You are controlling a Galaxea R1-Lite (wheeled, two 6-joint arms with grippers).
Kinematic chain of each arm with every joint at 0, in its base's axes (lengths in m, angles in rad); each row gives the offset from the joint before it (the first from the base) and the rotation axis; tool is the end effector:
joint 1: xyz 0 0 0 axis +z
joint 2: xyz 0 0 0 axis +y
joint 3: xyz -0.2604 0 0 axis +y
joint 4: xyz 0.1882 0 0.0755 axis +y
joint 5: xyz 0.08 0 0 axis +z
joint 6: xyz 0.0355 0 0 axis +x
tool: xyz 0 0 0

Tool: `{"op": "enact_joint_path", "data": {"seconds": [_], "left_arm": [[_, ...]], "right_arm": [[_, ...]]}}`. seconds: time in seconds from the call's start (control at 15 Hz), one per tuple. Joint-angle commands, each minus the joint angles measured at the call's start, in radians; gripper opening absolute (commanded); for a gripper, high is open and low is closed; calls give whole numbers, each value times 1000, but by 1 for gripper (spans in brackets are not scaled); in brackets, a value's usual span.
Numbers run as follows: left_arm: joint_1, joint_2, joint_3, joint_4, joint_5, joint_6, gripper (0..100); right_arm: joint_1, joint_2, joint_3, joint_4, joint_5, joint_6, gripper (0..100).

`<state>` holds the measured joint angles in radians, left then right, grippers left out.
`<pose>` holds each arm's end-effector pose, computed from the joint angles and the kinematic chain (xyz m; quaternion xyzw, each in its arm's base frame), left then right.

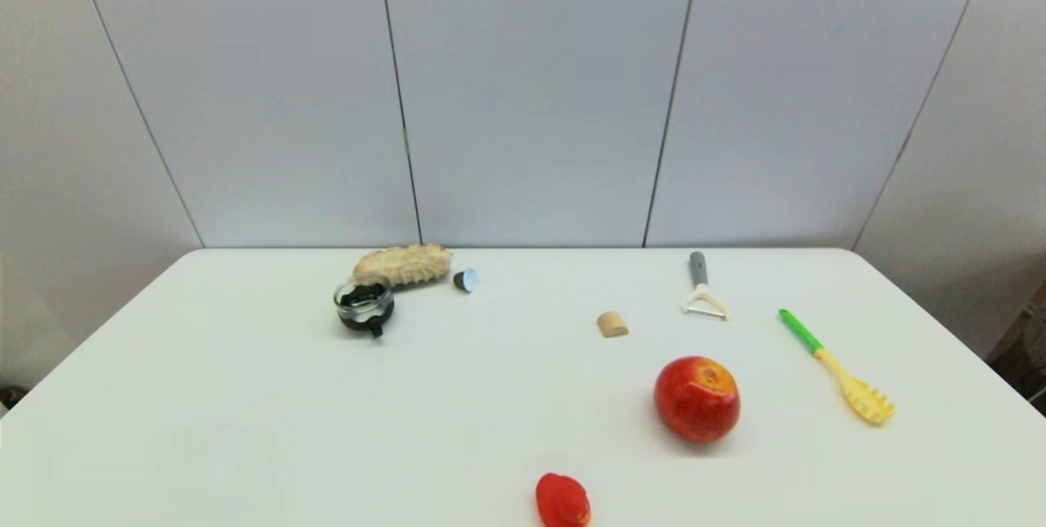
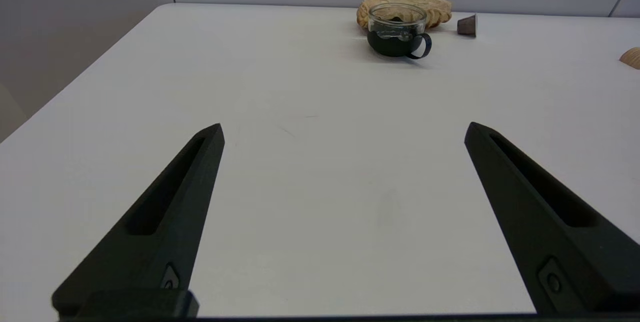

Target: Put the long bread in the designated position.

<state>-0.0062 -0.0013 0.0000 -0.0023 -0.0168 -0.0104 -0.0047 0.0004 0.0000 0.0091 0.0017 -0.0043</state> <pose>0.0432 -0.0009 0.0758 -0.0052 -0.0017 -0.0115 0.9999 0.0433 -0.0001 0.0744 -0.0021 0.0048 -0.0015 1.0000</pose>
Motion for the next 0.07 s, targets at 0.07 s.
{"op": "enact_joint_path", "data": {"seconds": [0.07], "left_arm": [[0,1,2,-1,0,0,100]], "right_arm": [[0,0,0,0,0,0,100]]}}
